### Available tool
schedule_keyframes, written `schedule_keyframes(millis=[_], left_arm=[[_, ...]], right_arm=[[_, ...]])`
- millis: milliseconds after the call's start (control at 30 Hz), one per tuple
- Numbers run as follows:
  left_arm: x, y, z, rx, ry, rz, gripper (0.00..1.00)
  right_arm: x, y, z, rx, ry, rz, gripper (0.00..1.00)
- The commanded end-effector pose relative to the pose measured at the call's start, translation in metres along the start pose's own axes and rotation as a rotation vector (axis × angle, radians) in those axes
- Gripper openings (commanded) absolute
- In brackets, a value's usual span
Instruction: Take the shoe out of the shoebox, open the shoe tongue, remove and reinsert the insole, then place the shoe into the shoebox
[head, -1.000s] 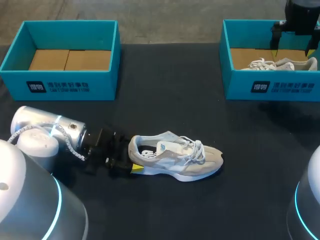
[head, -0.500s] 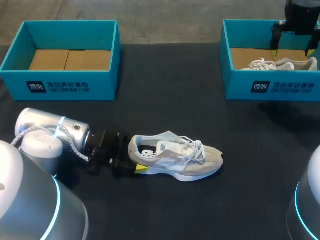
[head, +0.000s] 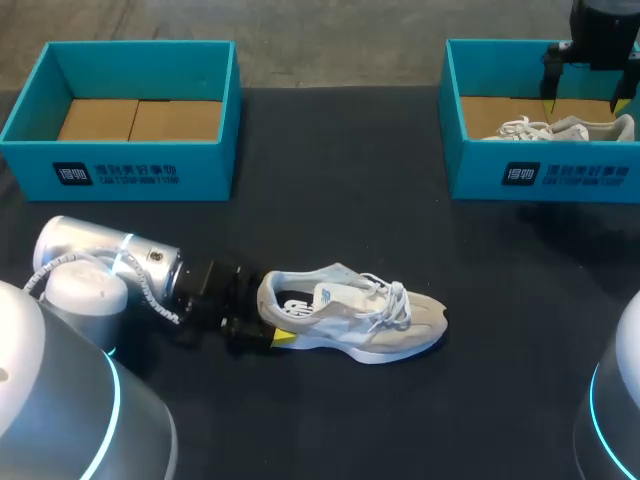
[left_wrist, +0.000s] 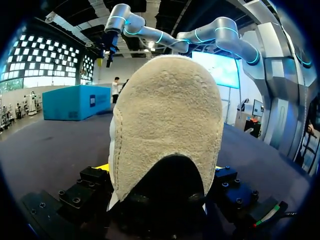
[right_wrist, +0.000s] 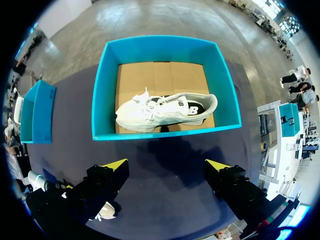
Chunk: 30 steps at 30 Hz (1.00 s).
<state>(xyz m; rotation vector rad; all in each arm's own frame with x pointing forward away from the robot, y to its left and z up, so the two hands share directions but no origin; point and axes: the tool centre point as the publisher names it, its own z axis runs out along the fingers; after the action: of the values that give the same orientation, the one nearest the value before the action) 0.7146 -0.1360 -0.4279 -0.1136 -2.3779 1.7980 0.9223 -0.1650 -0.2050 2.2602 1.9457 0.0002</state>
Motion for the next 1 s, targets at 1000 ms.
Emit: schedule_keyframes(millis=[1000], left_arm=[[-0.002, 0.002, 0.001, 0.0, -0.001, 0.0, 0.0]], right_arm=[[0.074, -0.06, -0.046, -0.06, -0.007, 0.06, 1.0]])
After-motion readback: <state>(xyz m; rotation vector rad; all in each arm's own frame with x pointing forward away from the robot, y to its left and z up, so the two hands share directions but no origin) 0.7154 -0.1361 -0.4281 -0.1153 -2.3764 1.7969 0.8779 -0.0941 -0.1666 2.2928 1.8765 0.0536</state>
